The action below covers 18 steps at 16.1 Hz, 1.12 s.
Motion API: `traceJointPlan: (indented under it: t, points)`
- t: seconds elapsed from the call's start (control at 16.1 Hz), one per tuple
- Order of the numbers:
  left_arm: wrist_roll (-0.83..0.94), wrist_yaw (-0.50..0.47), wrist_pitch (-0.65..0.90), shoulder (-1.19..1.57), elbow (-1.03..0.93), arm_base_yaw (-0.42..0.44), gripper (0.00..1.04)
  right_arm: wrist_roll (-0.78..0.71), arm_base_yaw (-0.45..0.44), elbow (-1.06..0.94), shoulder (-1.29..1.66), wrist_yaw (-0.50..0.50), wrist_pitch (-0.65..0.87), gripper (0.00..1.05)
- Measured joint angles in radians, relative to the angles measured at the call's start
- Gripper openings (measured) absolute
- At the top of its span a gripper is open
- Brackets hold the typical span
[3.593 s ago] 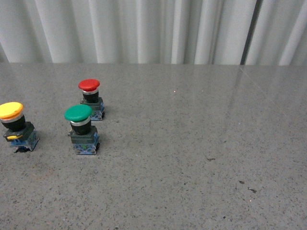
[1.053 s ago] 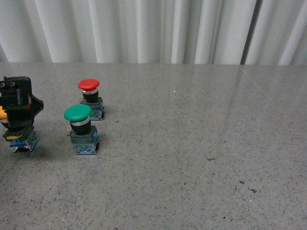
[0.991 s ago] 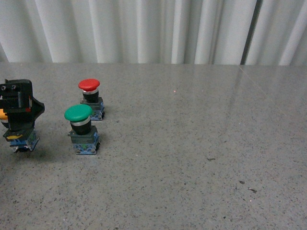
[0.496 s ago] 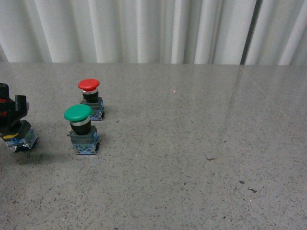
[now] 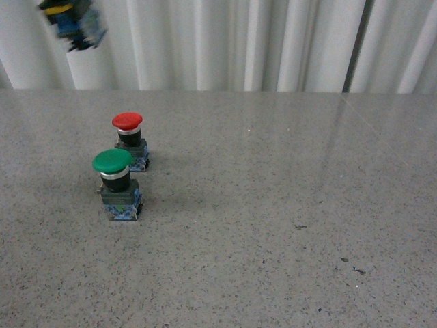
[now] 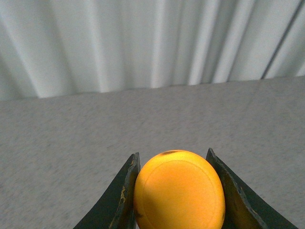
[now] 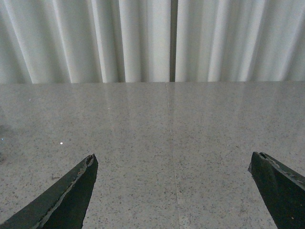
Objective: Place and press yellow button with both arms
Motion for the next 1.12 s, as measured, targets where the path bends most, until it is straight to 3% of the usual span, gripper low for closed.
traceJointPlan:
  t: [0.12, 0.31, 0.81, 1.12]
  points:
    - [-0.025, -0.033, -0.032, 0.134, 0.108, -0.121, 0.34, 0.000, 0.000, 0.000, 0.000, 0.000, 0.000, 0.98]
    - [-0.091, -0.044, -0.045, 0.288, 0.175, -0.217, 0.34, 0.000, 0.000, 0.000, 0.000, 0.000, 0.000, 0.98]
    - [-0.207, -0.060, 0.011, 0.459, 0.162, -0.333, 0.34, 0.000, 0.000, 0.000, 0.000, 0.000, 0.000, 0.98]
    - [-0.240, -0.093, 0.016, 0.525, 0.154, -0.352, 0.34, 0.000, 0.000, 0.000, 0.000, 0.000, 0.000, 0.98]
